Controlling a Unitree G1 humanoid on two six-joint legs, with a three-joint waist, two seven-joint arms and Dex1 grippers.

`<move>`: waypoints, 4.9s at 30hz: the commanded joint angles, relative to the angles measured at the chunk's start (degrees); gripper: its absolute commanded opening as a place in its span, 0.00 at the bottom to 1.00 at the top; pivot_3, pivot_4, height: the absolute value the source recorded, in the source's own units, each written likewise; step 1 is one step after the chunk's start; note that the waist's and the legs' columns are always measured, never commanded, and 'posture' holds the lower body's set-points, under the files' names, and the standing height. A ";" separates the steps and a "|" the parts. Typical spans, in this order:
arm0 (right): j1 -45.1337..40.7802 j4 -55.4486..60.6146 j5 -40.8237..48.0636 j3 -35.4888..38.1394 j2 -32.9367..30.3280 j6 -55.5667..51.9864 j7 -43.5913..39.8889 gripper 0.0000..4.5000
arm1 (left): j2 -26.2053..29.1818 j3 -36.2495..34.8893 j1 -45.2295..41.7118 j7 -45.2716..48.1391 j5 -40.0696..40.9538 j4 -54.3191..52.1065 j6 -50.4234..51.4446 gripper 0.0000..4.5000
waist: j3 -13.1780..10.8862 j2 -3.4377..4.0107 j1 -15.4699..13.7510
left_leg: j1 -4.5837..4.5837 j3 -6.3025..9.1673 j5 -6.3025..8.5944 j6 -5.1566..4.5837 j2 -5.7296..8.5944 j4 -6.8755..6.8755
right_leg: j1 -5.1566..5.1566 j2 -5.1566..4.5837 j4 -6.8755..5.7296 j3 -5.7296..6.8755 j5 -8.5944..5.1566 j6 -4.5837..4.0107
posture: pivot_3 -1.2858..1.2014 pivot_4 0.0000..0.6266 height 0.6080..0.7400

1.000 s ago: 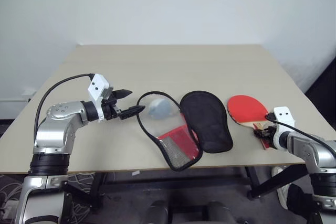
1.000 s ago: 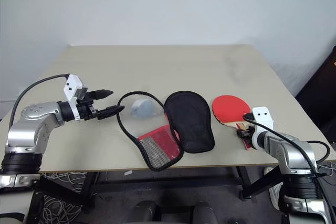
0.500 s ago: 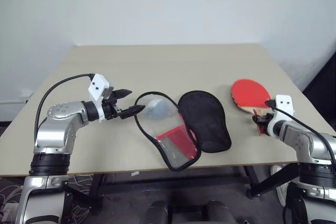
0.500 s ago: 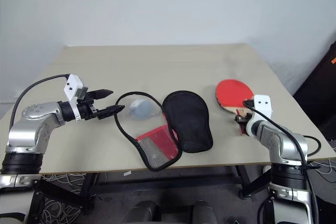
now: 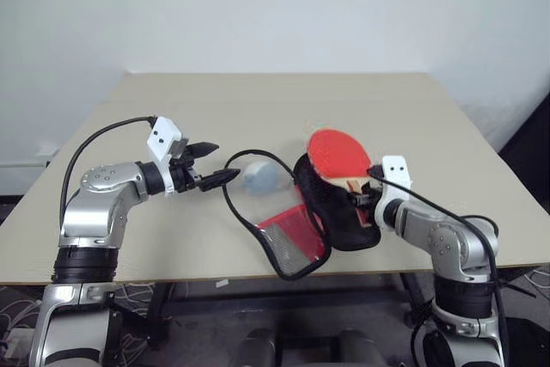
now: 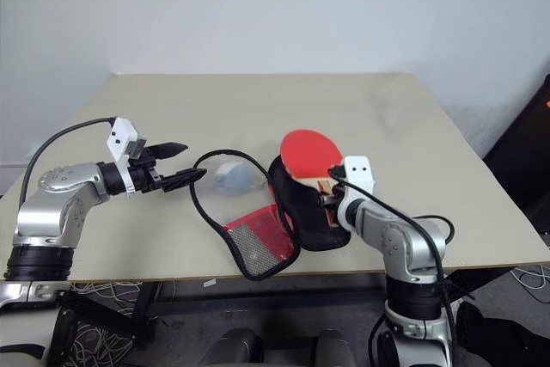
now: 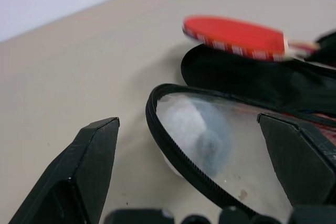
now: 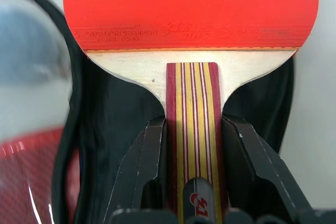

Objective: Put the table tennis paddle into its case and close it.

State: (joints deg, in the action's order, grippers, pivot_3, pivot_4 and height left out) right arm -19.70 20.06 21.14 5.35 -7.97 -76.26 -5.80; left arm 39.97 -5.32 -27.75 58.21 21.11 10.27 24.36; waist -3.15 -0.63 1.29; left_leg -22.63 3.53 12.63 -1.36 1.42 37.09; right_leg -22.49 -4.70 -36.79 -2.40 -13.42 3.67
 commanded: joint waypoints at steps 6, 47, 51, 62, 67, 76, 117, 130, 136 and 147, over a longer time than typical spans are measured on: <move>1.15 1.78 -1.37 -0.70 0.59 0.54 0.88 0.24 | 0.12 0.04 -2.21 0.51 -0.15 0.14 -1.22 1.00 | 0.00 0.01 0.03 | 0.01 0.00 0.00 0.00 -0.02 -0.01 | 0.00 0.02 0.00 0.01 -0.01 0.01 | 0.52 0.00 1.00; -2.68 -1.70 -5.44 -5.93 3.52 1.75 0.93 0.64 | 0.17 -0.26 -1.97 -0.37 0.14 -0.60 -0.68 1.00 | 0.00 0.00 1.40 | 0.01 0.04 0.00 0.01 -0.08 -0.10 | -0.04 0.08 0.02 0.00 -0.02 0.01 | 0.52 0.00 1.00; -3.36 1.00 -3.13 -3.96 2.03 1.23 -2.05 0.96 | 1.05 -0.92 -1.73 0.19 0.58 -0.94 -0.44 1.00 | 0.00 0.01 1.39 | 0.02 0.04 0.00 0.01 -0.08 -0.10 | -0.04 0.08 0.02 0.00 -0.02 0.01 | 0.52 0.00 1.00; -0.97 5.22 6.15 3.66 -24.25 12.66 -26.94 1.00 | 7.89 -4.51 0.80 6.53 1.61 1.15 -2.29 1.00 | -0.04 0.00 1.39 | 0.01 0.01 0.01 0.01 -0.08 -0.12 | 0.01 0.02 0.12 0.05 -0.20 0.28 | 0.52 0.00 1.00; -3.33 -1.71 5.88 6.46 -29.58 17.60 -28.59 1.00 | 10.14 -4.14 1.20 6.21 -1.66 7.18 -6.03 1.00 | -0.04 0.00 1.39 | 0.03 -0.08 0.01 0.01 -0.09 -0.12 | -0.02 -0.04 0.14 0.05 -0.21 0.26 | 0.52 0.00 1.00; -5.29 -0.27 7.17 6.13 -28.02 17.22 -25.31 1.00 | 0.62 1.85 1.52 -0.07 -5.20 5.48 -7.05 1.00 | -0.03 -0.05 0.07 | -0.02 -0.07 0.00 -0.01 0.01 -0.05 | 0.02 -0.16 0.14 0.03 -0.19 0.29 | 0.52 0.00 1.00; -4.36 -2.70 9.65 2.77 -40.23 33.24 -45.80 1.00 | -24.02 17.53 -2.37 -13.72 -0.79 -12.20 14.49 0.06 | -0.04 -0.05 -0.22 | -0.02 -0.03 -0.02 -0.07 0.06 0.11 | 0.18 -0.09 0.14 0.06 -0.20 0.33 | 0.52 0.00 1.00; -7.57 -7.70 6.34 -2.31 -42.47 37.58 -51.73 1.00 | -23.51 12.17 4.64 -18.01 7.72 -20.96 31.04 0.06 | -0.05 -0.05 -0.04 | -0.03 -0.03 -0.01 -0.06 0.04 0.08 | 0.11 -0.08 0.13 0.03 -0.20 0.32 | 0.52 0.00 1.00; -7.03 -6.25 6.54 -3.35 -40.24 36.35 -49.64 1.00 | -22.82 9.56 8.47 -19.29 13.82 -23.05 41.01 0.36 | -0.06 -0.06 -0.23 | -0.02 0.00 -0.01 -0.05 0.05 0.13 | 0.14 -0.10 0.12 0.07 -0.21 0.32 | 0.52 0.00 1.00; -5.15 -1.93 8.59 -2.44 -38.69 33.12 -46.46 1.00 | -29.15 8.06 5.75 -25.71 15.26 -15.87 46.39 0.90 | -0.05 -0.08 -0.42 | -0.02 0.02 -0.01 -0.05 0.08 0.16 | 0.16 -0.12 0.12 0.07 -0.20 0.31 | 0.52 0.00 1.00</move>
State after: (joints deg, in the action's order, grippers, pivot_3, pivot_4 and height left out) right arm -24.13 15.62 28.78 0.92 -46.65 -43.00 -53.08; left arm 11.75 4.64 -19.96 33.44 34.92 -6.00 69.85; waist -3.20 -0.71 0.87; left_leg -22.66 3.55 12.62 -1.41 1.50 37.25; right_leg -22.33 -4.82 -36.67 -2.32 -13.62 3.98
